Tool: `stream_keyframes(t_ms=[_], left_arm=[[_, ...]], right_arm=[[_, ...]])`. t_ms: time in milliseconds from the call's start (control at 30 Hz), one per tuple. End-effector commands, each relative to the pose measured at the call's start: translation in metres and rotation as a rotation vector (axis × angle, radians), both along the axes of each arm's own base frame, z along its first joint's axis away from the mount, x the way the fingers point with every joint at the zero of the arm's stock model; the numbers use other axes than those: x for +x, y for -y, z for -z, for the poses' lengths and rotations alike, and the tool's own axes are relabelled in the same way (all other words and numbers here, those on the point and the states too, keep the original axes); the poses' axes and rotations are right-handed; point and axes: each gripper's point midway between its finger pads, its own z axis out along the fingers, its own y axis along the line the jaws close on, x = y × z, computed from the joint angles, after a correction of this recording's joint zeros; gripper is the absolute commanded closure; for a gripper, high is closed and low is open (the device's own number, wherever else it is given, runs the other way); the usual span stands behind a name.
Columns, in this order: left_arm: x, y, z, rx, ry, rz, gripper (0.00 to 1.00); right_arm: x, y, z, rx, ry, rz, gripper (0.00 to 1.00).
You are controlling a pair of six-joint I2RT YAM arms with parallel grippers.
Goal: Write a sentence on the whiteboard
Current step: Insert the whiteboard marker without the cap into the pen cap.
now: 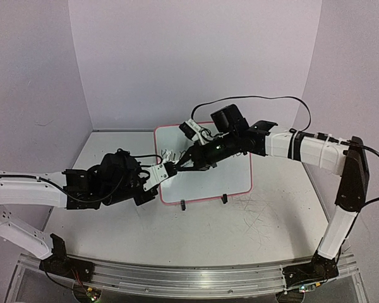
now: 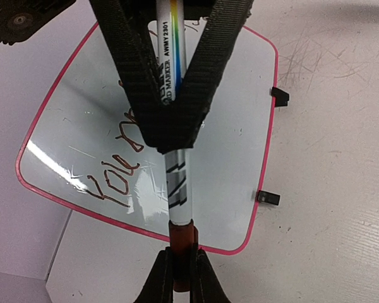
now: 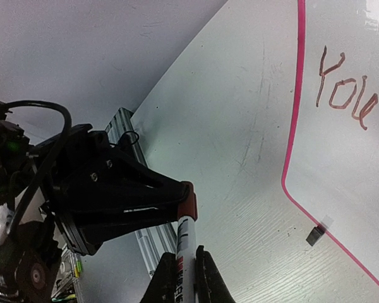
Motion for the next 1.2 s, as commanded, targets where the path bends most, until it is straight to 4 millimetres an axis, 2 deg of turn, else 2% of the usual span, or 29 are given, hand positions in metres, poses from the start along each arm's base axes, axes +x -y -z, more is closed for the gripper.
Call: stream_keyframes(t_ms=[0, 367, 567, 700, 800, 833, 967, 1033, 1133, 1167], left_arm=[[-0.004, 0.035, -0.080, -0.160, 0.144, 0.025, 1.00], [-0.018, 0.044, -0.072, -0.093, 0.235, -0.031, 1.00], [-0.021, 0.043, -0.070, -0.105, 0.235, -0.032, 1.00], [-0.029, 0.037, -0.061, -0.124, 0.170, -0.016, 1.00], [-0.037, 0.023, -0.058, -0.162, 0.102, -0.015, 1.00], [-0.041, 0.019, -0.051, -0.156, 0.071, -0.009, 0.98], [-0.051, 0.004, -0.055, -0.231, -0.027, -0.020, 0.69], [-0.051, -0.006, -0.060, -0.278, -0.051, -0.050, 0.61], [-0.049, -0.020, -0.071, -0.372, -0.073, -0.100, 0.50], [-0.045, -0.024, -0.076, -0.405, -0.075, -0.121, 0.47]], right_arm=[[-0.015, -0.021, 0.006, -0.008, -0.031, -0.029, 1.00], [-0.031, -0.046, 0.007, 0.030, -0.154, 0.017, 1.00], [-0.027, -0.054, 0.007, 0.055, -0.165, 0.086, 1.00], [-0.005, -0.029, -0.006, 0.046, -0.045, 0.233, 1.00], [0.010, -0.006, -0.006, 0.040, -0.010, 0.300, 1.00], [0.014, 0.000, -0.006, 0.045, 0.005, 0.309, 1.00], [0.018, 0.027, 0.005, 0.034, 0.043, 0.317, 0.99], [0.016, 0.043, 0.009, 0.027, 0.045, 0.309, 1.00], [-0.004, 0.058, 0.020, 0.025, 0.015, 0.215, 0.95], [-0.011, 0.066, 0.031, 0.004, -0.042, 0.184, 0.94]])
